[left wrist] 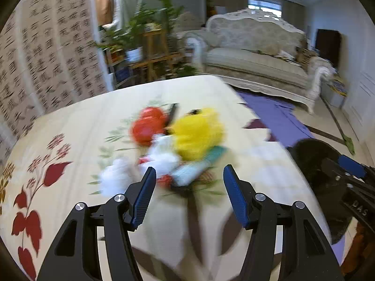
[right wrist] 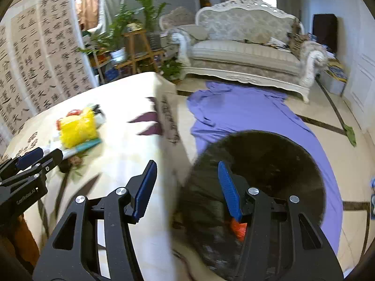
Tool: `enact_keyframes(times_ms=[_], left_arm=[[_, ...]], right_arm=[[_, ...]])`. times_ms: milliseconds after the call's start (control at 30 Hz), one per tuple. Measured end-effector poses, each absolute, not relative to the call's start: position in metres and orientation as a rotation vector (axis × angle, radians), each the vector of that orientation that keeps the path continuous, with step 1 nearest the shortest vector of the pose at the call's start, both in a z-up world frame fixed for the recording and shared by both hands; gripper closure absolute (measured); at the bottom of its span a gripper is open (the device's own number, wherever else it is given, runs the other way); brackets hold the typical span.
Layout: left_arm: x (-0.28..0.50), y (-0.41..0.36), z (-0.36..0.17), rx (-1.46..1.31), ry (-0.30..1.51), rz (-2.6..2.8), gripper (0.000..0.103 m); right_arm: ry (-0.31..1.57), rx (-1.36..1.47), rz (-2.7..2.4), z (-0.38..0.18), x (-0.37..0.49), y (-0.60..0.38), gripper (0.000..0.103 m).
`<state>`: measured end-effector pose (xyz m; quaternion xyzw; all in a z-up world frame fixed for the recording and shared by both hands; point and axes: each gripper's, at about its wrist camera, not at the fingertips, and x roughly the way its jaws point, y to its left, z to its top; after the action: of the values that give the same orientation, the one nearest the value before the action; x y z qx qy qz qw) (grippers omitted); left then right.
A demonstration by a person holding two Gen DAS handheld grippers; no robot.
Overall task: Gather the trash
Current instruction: 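Grasp the white crumpled bag with the left tool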
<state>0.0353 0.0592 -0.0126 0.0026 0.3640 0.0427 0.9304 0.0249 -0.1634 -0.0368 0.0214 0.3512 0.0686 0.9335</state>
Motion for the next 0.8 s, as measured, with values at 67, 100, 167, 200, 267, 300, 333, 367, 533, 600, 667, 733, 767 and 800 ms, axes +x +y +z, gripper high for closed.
enact_keyframes(times_ms=[67,100,167,200,267,300,333,367,533,600,667,733,767,800], left_arm=[[0.034,0.076,-0.014,-0.015,0.75,0.124,0.043],[0.033,0.083,-0.015,-0.02,0.75,0.138,0.043],[0.032,0.099,-0.017,-0.038,0.757,0.175,0.043],[0.033,0.107,-0.018,-0.046,0.761,0.187,0.043],[0.032,0.115,-0.021,-0.057,0.77,0.204,0.043],[0.034,0.12,-0.023,-0.068,0.778,0.211,0.043],[0.034,0.124,-0.025,-0.078,0.784,0.212,0.043],[0.034,0.127,-0.027,-0.086,0.789,0.211,0.043],[0.041,0.132,-0.032,-0.103,0.814,0.196,0.043],[0.044,0.136,-0.036,-0.112,0.83,0.191,0.043],[0.046,0.138,-0.038,-0.121,0.839,0.186,0.049],[0.047,0.14,-0.041,-0.129,0.849,0.163,0.061],[0.047,0.141,-0.041,-0.134,0.848,0.145,0.065],[0.046,0.141,-0.041,-0.14,0.844,0.13,0.071]], right_arm=[[0.718,0.029,0.167,-0.035,0.028,-0.149,0.049],[0.719,0.023,0.177,-0.034,0.029,-0.144,0.049],[0.722,0.01,0.2,-0.033,0.031,-0.133,0.049],[0.723,0.005,0.208,-0.034,0.031,-0.13,0.049],[0.726,-0.009,0.228,-0.033,0.033,-0.118,0.049],[0.727,-0.014,0.235,-0.033,0.034,-0.113,0.049],[0.729,-0.018,0.243,-0.033,0.034,-0.109,0.049],[0.731,-0.02,0.25,-0.032,0.036,-0.105,0.049],[0.73,-0.035,0.275,-0.03,0.04,-0.088,0.049],[0.728,-0.038,0.282,-0.028,0.042,-0.084,0.049],[0.727,-0.041,0.288,-0.027,0.044,-0.079,0.049],[0.726,-0.043,0.293,-0.027,0.047,-0.076,0.049],[0.727,-0.044,0.296,-0.027,0.049,-0.074,0.049],[0.728,-0.045,0.299,-0.026,0.05,-0.072,0.049]])
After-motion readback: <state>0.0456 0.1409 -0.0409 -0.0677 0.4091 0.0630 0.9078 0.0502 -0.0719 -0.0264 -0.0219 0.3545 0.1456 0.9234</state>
